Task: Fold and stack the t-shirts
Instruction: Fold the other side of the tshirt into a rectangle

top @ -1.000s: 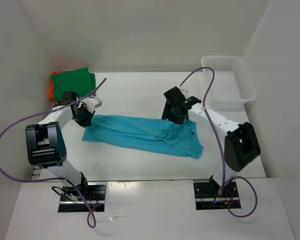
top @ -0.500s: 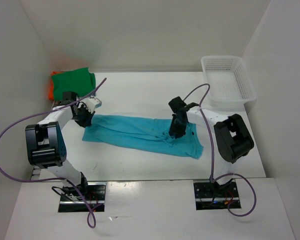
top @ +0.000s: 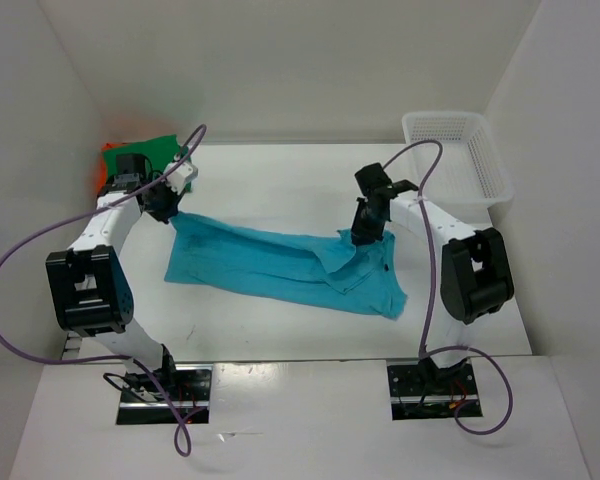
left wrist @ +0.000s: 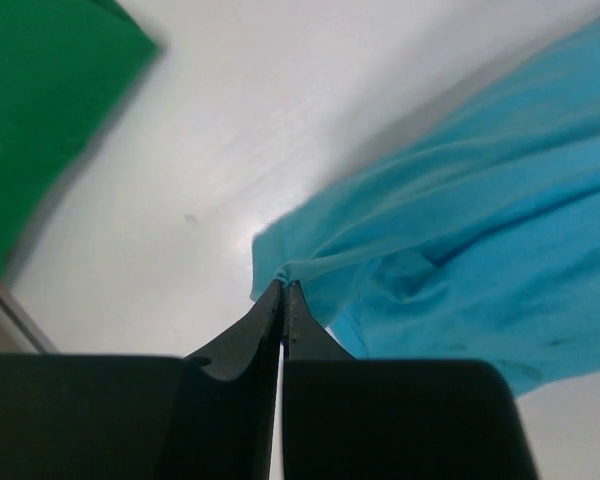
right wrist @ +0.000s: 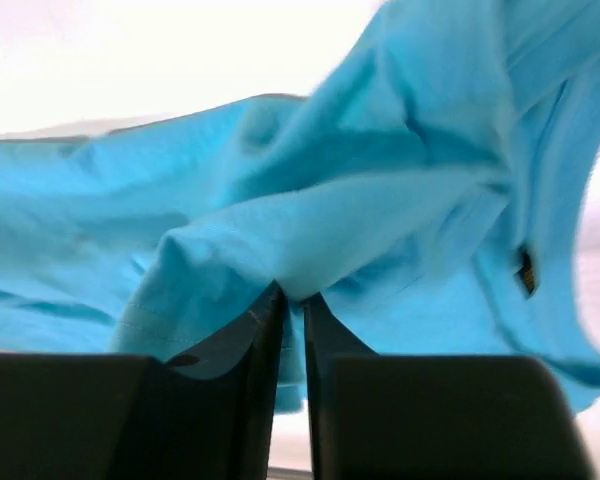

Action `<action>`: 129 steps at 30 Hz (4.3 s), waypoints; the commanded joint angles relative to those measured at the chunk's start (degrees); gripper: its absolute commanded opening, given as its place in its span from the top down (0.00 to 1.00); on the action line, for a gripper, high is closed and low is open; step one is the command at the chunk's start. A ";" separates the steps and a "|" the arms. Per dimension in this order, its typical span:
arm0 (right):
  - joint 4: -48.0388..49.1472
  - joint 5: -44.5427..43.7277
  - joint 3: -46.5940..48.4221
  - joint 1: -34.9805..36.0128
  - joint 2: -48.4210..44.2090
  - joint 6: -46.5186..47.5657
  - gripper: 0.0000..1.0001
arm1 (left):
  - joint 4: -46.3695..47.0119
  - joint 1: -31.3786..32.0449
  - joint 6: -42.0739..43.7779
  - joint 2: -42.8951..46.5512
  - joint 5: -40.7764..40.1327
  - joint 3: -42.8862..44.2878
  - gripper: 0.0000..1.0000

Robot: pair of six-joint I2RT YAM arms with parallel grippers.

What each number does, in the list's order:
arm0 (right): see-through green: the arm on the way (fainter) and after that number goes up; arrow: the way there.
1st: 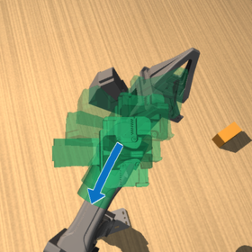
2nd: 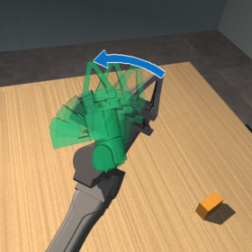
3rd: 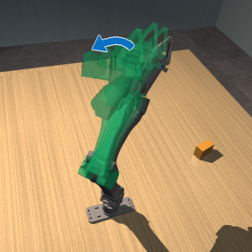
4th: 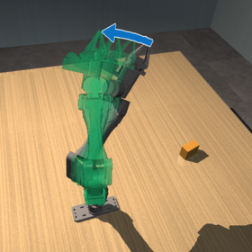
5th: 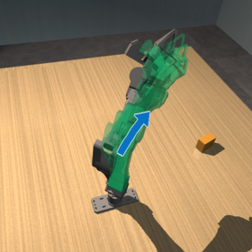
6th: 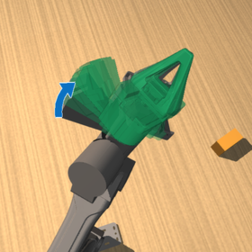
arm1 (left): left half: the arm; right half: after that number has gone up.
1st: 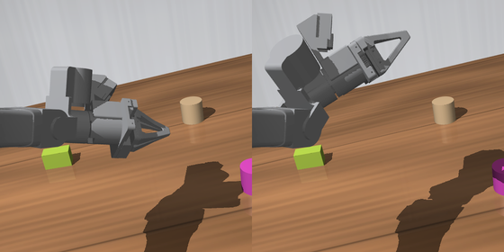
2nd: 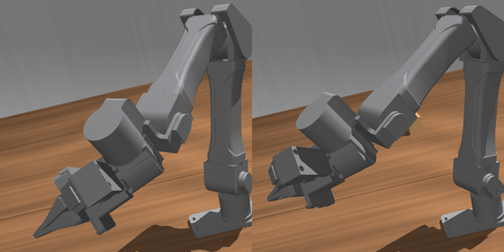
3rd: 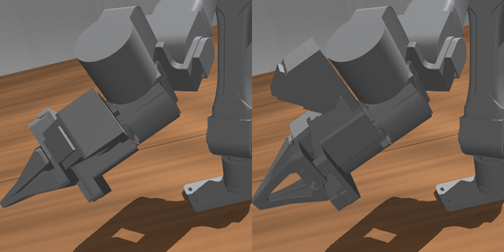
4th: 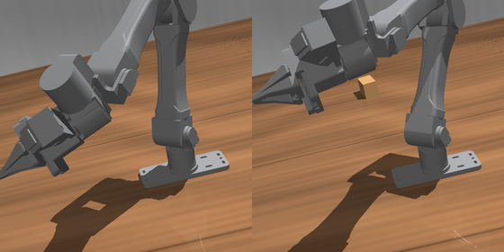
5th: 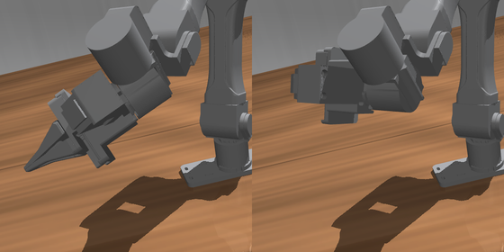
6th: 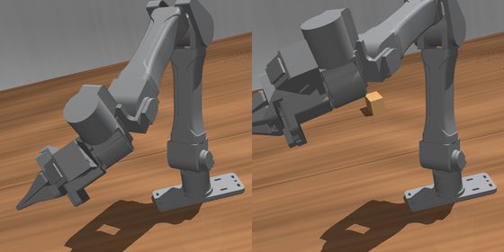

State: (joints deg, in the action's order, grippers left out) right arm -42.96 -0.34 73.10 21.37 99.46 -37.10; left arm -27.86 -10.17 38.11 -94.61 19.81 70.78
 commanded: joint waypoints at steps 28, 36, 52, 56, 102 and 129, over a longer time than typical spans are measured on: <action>-7.58 -12.40 6.17 13.09 5.30 -3.85 0.30 | -1.67 1.91 -0.58 0.92 2.16 -3.55 1.00; -3.63 -12.41 8.54 13.62 9.96 -4.38 0.30 | -1.67 1.91 -0.58 0.92 3.30 -4.07 1.00; -0.99 -13.28 4.68 11.07 9.79 -4.91 0.76 | -1.15 1.91 -0.58 1.44 3.30 -4.60 1.00; -2.21 -13.28 4.68 10.54 7.51 -4.91 0.76 | -1.15 1.91 -0.58 1.44 2.77 -4.60 1.00; -3.36 -15.66 6.00 13.18 8.29 -6.58 0.58 | -2.20 1.91 0.56 1.44 2.69 -5.13 1.00; 3.23 7.63 20.69 -15.73 -0.13 6.78 1.00 | 9.38 1.65 -13.32 -5.69 3.48 13.17 1.00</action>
State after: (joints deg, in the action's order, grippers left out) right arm -39.66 2.70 93.23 4.19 102.91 -33.01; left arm -21.34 -7.99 28.18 -102.04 21.91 83.66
